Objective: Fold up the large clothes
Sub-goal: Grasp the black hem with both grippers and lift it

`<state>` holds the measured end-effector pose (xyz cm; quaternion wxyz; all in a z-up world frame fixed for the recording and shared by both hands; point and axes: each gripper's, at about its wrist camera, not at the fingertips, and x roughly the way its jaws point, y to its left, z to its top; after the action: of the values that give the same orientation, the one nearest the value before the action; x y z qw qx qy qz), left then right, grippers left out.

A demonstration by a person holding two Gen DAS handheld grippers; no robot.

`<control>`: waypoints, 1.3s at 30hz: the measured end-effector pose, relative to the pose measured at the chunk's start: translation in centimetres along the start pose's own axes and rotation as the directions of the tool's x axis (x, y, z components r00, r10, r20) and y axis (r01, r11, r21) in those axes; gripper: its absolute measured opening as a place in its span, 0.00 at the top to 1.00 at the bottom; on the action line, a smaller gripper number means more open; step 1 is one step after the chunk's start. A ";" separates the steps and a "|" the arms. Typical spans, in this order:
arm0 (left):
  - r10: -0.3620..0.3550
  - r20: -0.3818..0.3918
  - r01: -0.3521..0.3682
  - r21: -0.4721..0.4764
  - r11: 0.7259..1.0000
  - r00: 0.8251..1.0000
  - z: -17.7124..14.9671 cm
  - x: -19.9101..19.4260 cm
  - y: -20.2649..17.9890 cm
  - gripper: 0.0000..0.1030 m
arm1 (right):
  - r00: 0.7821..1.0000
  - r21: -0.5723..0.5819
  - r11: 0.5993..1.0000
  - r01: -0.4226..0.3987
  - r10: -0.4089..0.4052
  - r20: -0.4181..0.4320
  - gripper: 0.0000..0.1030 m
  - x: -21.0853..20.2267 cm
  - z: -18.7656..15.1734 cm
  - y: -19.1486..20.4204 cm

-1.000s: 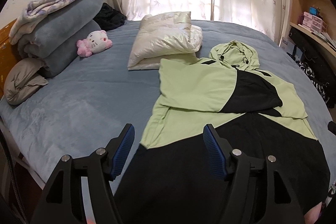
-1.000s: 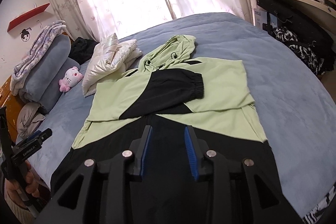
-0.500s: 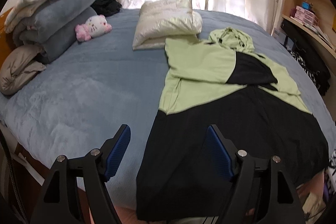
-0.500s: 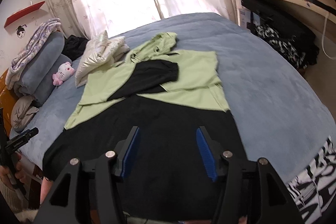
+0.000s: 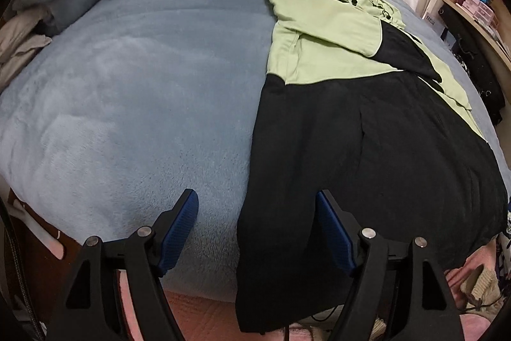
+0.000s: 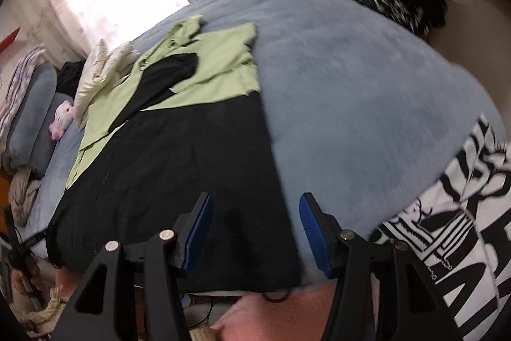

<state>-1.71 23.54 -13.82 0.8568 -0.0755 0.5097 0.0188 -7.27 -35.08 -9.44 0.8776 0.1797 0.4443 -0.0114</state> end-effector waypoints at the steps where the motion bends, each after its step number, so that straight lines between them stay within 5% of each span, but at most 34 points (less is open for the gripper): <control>1: -0.004 0.002 0.004 0.002 1.000 1.000 0.0 0.1 0.0 0.27 | 1.000 0.011 1.000 -0.004 0.004 -0.007 0.45 0.2 -0.1 -0.3; 13: -0.099 -0.001 0.099 -0.003 0.995 0.995 -0.2 1.7 0.4 0.08 | 0.991 0.014 0.992 -0.124 0.124 -0.042 0.44 2.2 -1.1 -0.4; 22: -0.124 0.030 0.124 0.014 0.992 0.992 -0.4 2.3 0.3 0.09 | 0.971 -0.047 0.972 -0.229 0.225 -0.076 0.46 3.3 -1.8 2.6; 25: -0.116 0.047 0.116 0.017 0.993 0.992 -0.4 1.6 -0.4 0.34 | 0.971 -0.048 0.971 -0.233 0.229 -0.071 0.60 3.7 -1.8 3.1; 27: -0.125 0.042 0.124 0.030 0.992 0.991 -0.2 1.3 -1.2 0.70 | 0.975 -0.048 0.976 -0.212 0.208 -0.073 0.81 4.0 -1.8 3.3; 29: -0.131 0.022 0.130 0.036 0.991 0.991 0.0 1.3 -2.0 0.87 | 0.972 -0.016 0.974 -0.226 0.224 -0.067 0.86 4.0 -1.7 3.0; 33: -0.051 0.035 0.049 0.040 0.998 0.998 0.0 0.5 -4.0 0.97 | 0.969 0.010 0.969 -0.246 0.246 -0.020 0.92 2.8 -1.5 2.9; 39: -0.105 0.091 0.109 -0.047 0.993 0.990 -0.2 -3.2 -3.6 0.98 | 0.960 0.003 0.963 -0.269 0.268 0.077 0.94 -1.4 -0.6 2.9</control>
<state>-3.03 20.14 -10.76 0.8760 -0.1242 0.4658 -0.0106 -8.04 -32.32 -7.81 0.8861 0.2437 0.3818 0.0980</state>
